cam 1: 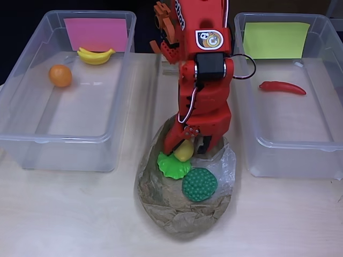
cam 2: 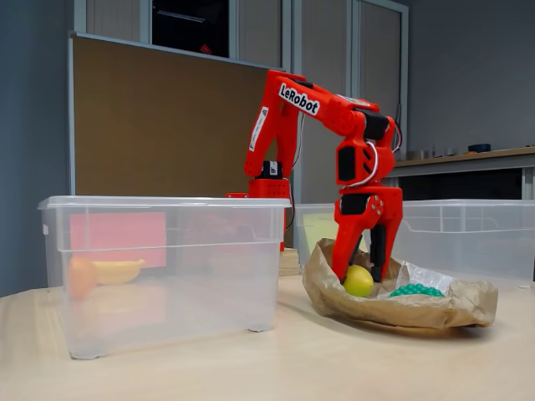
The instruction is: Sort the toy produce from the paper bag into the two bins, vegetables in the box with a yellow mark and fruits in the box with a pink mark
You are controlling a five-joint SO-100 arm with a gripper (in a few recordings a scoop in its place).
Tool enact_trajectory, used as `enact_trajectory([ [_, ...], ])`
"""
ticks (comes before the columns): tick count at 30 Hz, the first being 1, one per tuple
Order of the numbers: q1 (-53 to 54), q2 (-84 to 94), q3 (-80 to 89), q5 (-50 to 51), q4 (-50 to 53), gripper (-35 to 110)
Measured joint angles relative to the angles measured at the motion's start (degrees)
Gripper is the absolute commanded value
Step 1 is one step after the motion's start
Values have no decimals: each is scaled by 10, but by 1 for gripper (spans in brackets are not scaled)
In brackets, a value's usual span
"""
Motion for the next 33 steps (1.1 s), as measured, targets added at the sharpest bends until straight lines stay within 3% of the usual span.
enact_trajectory([
  [11, -6, -25, 23, 22, -11, 19],
  [17, 6, -23, 14, -20, 36, 18],
  [25, 25, 27, -136, -229, 172, 18],
  [30, 44, 98, -223, -395, 185, 17],
  [33, 91, 161, -214, -439, 178, 17],
])
